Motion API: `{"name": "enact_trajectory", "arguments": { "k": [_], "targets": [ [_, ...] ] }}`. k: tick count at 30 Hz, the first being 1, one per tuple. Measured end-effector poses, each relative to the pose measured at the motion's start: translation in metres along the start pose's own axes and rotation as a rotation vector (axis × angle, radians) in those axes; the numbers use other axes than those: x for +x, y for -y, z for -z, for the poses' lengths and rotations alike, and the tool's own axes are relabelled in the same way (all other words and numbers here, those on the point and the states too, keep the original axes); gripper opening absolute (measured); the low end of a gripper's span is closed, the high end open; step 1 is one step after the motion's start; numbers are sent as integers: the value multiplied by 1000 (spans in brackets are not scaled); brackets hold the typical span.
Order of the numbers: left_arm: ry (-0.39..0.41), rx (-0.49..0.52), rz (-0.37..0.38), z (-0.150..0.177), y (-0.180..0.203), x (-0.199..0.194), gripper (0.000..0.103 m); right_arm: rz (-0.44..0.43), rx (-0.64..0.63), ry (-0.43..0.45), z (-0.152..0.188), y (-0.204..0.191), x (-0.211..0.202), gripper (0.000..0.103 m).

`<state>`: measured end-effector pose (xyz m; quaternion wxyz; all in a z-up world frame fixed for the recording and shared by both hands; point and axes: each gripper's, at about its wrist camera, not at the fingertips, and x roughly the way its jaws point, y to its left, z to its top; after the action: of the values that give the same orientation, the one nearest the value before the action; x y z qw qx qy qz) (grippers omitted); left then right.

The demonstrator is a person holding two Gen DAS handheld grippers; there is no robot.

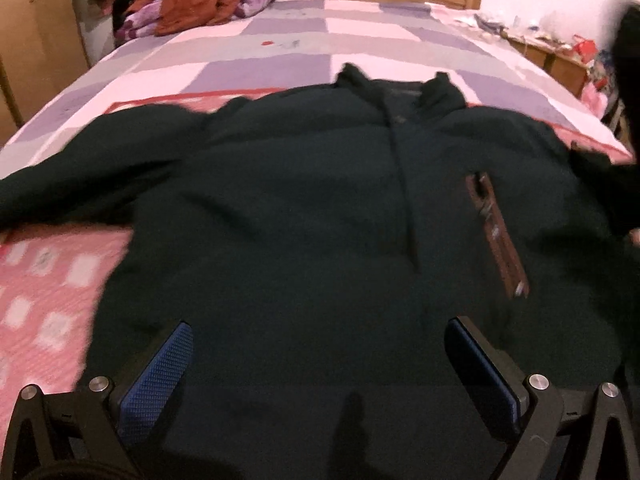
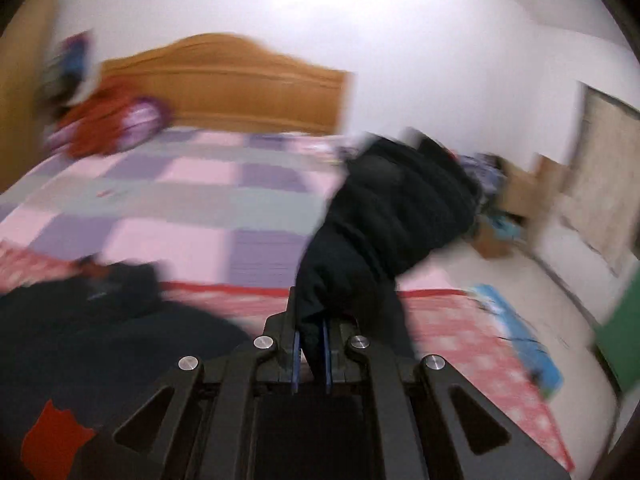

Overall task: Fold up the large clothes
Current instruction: 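Carry the held sleeve across the jacket front toward the other sleeve with the right tool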

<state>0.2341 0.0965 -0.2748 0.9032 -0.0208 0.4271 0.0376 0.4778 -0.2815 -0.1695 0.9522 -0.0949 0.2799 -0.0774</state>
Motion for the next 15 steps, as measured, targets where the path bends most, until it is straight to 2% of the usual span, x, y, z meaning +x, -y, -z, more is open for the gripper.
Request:
{"name": "enact_trajectory", "arguments": {
  "k": [2, 6, 9, 12, 15],
  "targets": [
    [-12, -2, -9, 9, -17, -11, 103, -96, -74, -14, 10, -73, 1, 8],
    [-27, -20, -23, 24, -46, -26, 103, -234, -235, -57, 36, -190, 3, 8],
    [-38, -40, -37, 33, -64, -31, 103, -264, -392, -164, 69, -260, 20, 8],
    [-55, -70, -40, 40, -80, -31, 103, -213, -447, -228, 89, -284, 33, 8],
    [-66, -91, -40, 48, -92, -30, 103, -196, -414, -229, 87, -281, 37, 8]
  ]
}}
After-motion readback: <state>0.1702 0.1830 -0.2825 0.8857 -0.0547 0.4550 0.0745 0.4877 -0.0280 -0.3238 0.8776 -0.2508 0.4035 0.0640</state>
